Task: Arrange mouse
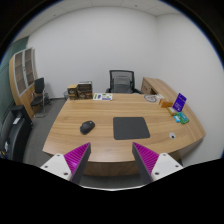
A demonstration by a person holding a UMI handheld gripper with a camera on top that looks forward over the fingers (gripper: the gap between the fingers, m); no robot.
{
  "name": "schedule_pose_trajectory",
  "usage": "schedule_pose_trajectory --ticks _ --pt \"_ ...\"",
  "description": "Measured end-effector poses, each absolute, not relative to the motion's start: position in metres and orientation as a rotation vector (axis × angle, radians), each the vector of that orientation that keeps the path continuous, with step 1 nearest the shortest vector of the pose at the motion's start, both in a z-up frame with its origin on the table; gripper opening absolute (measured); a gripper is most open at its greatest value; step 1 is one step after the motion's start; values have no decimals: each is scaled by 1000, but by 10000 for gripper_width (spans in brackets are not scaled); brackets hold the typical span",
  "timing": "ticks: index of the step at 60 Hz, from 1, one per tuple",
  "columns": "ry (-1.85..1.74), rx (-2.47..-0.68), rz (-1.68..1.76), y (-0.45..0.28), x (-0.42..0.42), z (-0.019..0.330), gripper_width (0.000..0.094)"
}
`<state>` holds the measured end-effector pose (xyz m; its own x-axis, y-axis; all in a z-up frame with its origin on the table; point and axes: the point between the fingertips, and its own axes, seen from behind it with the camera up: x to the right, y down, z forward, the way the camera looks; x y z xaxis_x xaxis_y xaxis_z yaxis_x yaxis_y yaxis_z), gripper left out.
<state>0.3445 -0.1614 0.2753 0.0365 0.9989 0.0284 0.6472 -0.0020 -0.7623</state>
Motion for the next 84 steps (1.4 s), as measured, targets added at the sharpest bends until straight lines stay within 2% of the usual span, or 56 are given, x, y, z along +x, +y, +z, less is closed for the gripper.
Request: schedule_pose_trajectory --ticks 17,31,57,70,84 --pt "-1706 -1712 777 -194 317 242 864" --pt "-1697 -1732 846 -250 272 208 856" --pt "-1685 -1770 855 -324 174 114 859" --pt "-1680 -1826 830 -336 127 62 859" --pt "-1677 -1883 759 -326 89 21 862"
